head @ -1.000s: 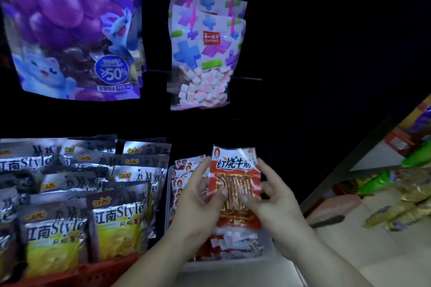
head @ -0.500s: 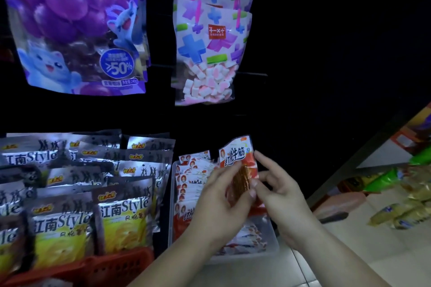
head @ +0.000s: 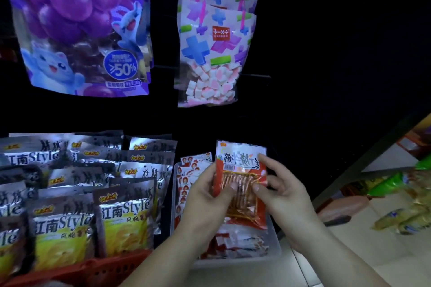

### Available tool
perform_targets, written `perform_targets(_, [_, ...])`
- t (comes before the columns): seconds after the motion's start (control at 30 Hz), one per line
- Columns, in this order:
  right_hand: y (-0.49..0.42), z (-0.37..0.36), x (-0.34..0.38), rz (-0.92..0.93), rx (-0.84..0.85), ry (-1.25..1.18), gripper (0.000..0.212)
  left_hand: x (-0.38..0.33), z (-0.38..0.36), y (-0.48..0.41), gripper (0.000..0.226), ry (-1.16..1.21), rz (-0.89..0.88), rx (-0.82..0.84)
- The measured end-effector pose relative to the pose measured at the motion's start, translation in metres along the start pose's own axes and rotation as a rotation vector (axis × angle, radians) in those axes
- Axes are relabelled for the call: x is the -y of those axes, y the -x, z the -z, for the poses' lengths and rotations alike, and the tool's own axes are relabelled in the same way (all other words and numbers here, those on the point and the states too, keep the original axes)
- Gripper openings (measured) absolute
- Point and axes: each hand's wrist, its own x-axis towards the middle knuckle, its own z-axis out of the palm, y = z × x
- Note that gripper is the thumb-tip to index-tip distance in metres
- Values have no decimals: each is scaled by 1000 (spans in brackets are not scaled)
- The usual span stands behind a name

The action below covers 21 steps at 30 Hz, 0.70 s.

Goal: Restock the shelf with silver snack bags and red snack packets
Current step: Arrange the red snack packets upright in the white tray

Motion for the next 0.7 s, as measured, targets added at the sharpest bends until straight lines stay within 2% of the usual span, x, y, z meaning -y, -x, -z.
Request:
perform_targets(0.07, [0, 0, 0, 11, -27, 32, 52, 8, 5, -3, 82, -108, -35, -66])
perform_targets(0.13, [-1, 1, -2, 11, -38, 42, 52, 13, 8, -4, 92, -166, -51, -5])
perform_targets(0.23, [0, 3, 0, 7, 8, 58, 62, 8, 6, -3, 78, -228, -59, 58])
perform_targets(0.33, [2, 3, 7, -14, 61, 43, 68, 5, 7, -4, 75, -241, -22, 83])
perform_targets(0.5, [2, 8, 7, -28, 90, 1, 57, 0, 14, -1, 98, -187, 98, 239])
perform_targets(0.63, [6, 15, 5, -89, 245, 37, 67, -4, 10, 2, 93, -153, 62, 182])
perform_targets(0.7, [5, 16, -1, -112, 200, 143, 66, 0, 9, 1, 79, -126, 38, 147])
